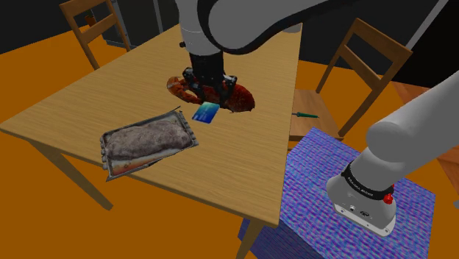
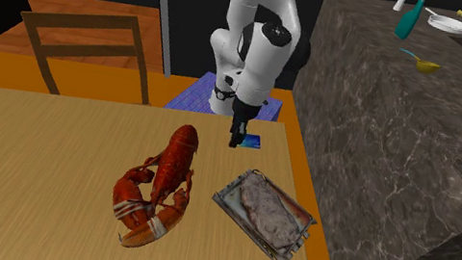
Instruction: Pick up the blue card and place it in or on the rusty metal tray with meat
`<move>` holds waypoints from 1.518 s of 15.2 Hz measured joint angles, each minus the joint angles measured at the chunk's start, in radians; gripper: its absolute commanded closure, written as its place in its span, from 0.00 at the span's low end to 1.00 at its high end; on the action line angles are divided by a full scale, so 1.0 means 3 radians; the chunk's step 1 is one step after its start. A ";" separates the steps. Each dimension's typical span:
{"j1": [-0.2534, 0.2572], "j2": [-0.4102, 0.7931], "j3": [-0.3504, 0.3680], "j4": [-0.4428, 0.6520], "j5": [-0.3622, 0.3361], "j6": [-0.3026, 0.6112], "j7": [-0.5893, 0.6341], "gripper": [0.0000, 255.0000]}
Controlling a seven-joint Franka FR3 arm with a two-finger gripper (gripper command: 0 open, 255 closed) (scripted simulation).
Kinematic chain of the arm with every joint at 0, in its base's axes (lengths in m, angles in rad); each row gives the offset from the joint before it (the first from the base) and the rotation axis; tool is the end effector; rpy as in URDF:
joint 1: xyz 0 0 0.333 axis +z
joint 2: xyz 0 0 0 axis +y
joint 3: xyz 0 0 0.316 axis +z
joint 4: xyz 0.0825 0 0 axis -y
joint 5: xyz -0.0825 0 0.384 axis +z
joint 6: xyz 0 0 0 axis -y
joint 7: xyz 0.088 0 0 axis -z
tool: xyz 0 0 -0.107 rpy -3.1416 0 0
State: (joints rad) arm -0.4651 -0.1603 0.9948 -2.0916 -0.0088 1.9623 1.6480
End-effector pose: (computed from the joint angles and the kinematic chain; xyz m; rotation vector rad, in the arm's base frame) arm 0.4432 0.2747 0.4572 2.5679 -1.6162 0.1619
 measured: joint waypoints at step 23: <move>0.1640 0.2797 -0.0327 0.2483 -0.2112 -0.0913 0.1391 1.00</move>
State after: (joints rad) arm 0.0268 0.6789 0.8966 -1.3466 -0.6425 1.6883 2.0652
